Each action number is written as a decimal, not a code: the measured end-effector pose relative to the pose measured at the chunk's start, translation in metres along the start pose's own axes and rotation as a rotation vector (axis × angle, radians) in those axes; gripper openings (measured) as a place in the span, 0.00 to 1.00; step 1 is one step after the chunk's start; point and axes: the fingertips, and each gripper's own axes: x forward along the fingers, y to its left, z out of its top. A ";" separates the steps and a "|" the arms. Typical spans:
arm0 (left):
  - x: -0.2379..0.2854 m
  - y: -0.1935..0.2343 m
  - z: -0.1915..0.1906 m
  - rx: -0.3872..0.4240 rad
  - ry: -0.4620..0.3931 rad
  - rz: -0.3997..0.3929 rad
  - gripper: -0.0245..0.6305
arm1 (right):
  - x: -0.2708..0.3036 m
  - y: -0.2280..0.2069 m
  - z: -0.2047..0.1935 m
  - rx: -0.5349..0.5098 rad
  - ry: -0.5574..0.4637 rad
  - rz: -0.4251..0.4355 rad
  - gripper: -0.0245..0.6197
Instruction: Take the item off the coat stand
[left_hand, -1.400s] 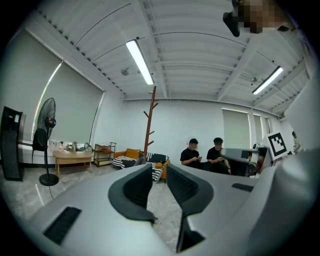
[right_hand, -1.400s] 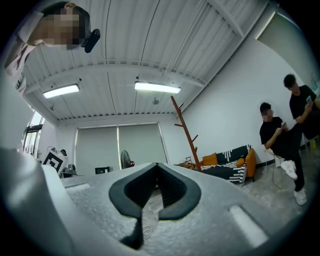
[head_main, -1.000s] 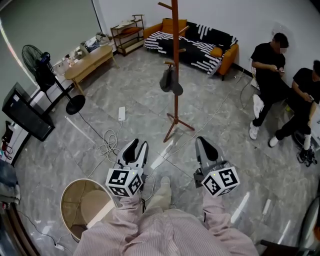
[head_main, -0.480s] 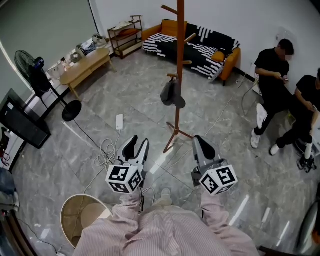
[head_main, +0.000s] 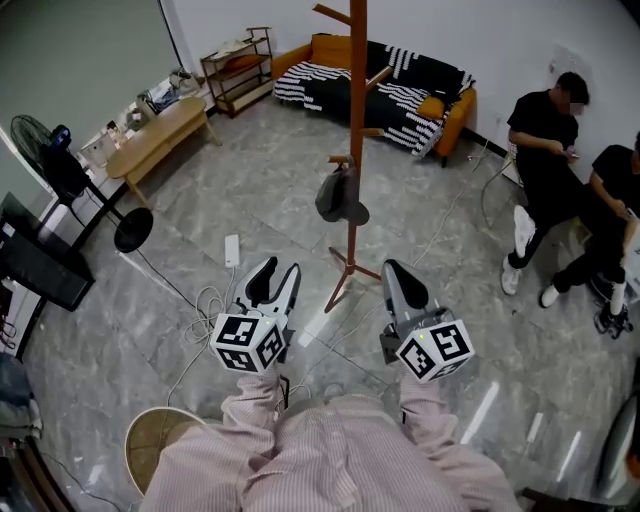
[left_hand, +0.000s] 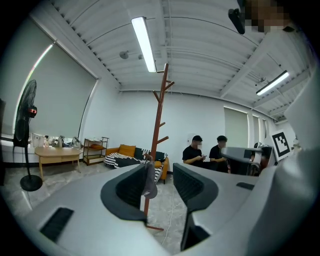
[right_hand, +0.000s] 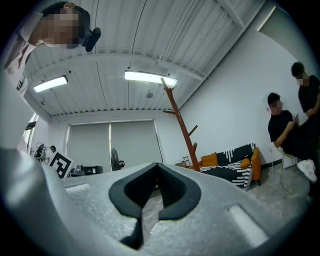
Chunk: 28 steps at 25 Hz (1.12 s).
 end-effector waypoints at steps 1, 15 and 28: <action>0.005 0.001 0.001 0.003 0.004 -0.004 0.27 | 0.003 -0.002 -0.001 0.000 0.002 0.000 0.05; 0.097 0.028 -0.001 -0.007 0.060 -0.018 0.27 | 0.065 -0.051 -0.014 0.011 0.053 0.013 0.05; 0.202 0.064 -0.021 -0.038 0.155 0.007 0.28 | 0.155 -0.103 -0.018 -0.016 0.105 0.096 0.05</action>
